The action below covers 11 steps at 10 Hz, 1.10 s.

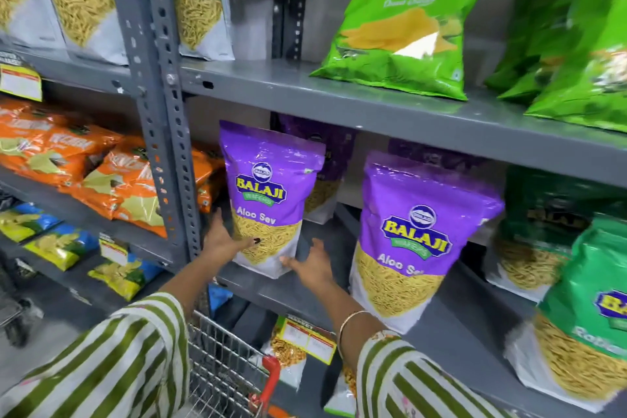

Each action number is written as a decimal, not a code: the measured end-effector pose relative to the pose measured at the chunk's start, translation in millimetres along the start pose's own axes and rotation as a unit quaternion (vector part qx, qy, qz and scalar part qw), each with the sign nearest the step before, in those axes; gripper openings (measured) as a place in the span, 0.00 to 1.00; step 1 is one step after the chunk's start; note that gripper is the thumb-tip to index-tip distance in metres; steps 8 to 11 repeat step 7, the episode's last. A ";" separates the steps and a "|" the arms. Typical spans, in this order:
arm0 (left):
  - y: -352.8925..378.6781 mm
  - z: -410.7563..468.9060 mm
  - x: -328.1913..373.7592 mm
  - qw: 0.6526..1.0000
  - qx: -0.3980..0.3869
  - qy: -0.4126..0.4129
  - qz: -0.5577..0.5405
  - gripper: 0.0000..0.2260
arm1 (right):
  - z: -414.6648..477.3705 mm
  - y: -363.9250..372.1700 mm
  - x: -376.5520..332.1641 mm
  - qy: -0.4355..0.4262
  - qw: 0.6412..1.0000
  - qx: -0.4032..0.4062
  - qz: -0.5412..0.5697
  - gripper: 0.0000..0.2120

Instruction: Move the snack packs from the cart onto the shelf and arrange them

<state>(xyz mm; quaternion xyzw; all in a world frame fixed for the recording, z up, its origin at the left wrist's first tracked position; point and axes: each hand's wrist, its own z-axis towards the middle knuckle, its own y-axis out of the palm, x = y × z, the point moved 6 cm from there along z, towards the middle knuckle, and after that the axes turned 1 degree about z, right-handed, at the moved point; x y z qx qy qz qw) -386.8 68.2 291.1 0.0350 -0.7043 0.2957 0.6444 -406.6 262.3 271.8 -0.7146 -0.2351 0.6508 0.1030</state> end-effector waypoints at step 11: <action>-8.9 -4.6 1.9 0.999 0.008 0.024 0.035 0.37 | -2.9 -2.9 -33.5 -0.063 0.995 0.062 -0.050 0.39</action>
